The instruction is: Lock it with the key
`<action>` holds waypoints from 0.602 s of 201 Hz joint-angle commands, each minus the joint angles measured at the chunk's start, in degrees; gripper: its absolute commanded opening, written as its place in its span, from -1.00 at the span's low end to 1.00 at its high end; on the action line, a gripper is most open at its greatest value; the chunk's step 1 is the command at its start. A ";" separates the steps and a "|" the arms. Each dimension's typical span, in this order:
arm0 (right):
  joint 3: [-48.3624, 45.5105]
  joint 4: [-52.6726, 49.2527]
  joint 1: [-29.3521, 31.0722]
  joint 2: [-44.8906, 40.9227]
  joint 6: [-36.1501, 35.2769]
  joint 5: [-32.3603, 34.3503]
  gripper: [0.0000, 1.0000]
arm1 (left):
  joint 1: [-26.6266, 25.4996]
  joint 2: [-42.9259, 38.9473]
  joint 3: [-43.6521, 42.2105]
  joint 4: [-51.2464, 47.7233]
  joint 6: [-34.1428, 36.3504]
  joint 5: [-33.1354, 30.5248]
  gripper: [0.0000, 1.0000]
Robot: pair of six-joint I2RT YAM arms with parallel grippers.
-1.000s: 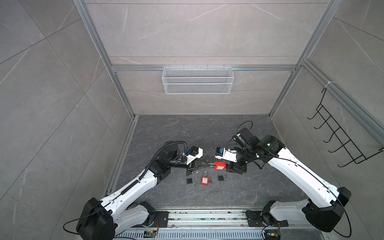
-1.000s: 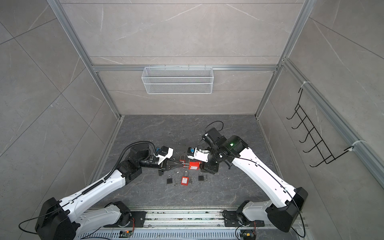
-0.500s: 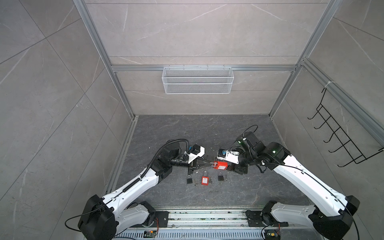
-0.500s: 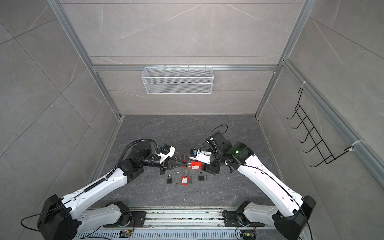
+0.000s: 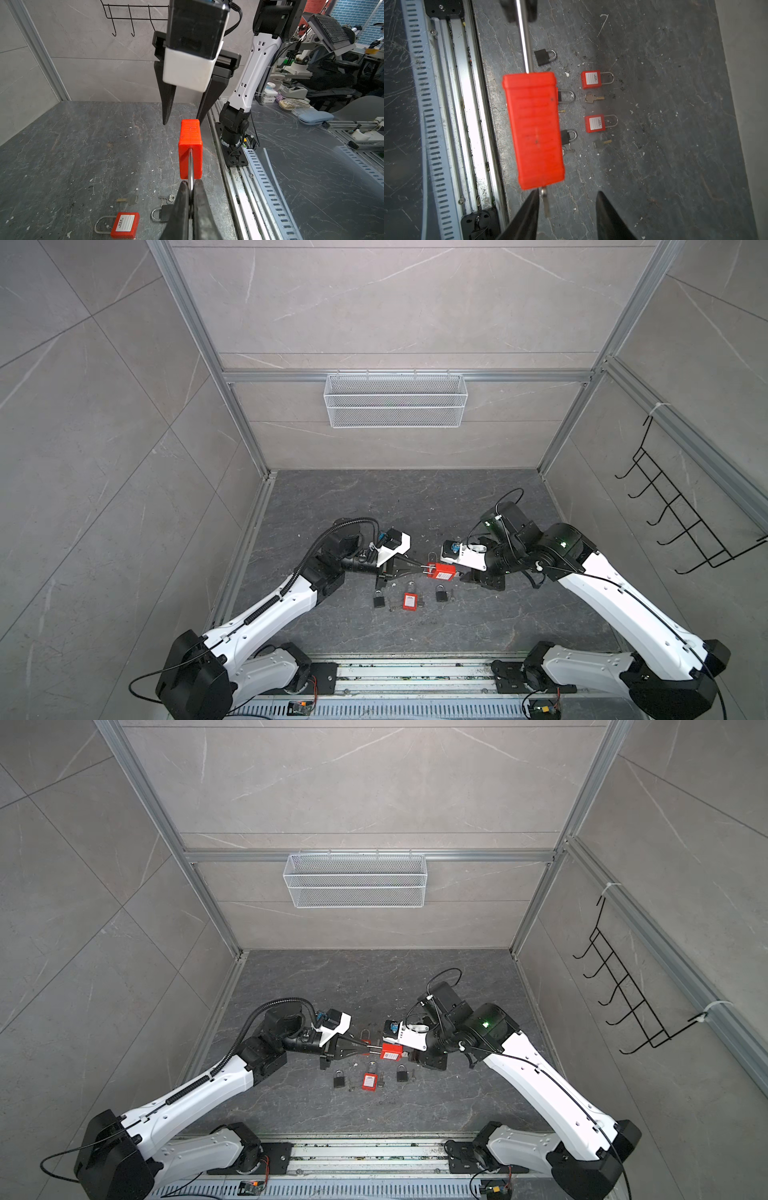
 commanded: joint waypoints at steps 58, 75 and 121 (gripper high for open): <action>0.92 -1.48 -0.02 2.26 -2.11 -6.01 -0.48 | -0.40 0.05 3.66 -2.71 4.41 1.43 -1.00; 0.67 -1.49 -0.08 2.21 -2.20 -6.89 -0.55 | -0.40 0.30 3.96 -3.39 4.89 1.38 -1.00; -0.25 -2.20 -0.03 2.04 -3.29 -7.37 -0.75 | -0.44 0.75 4.71 -6.04 7.17 1.25 -1.00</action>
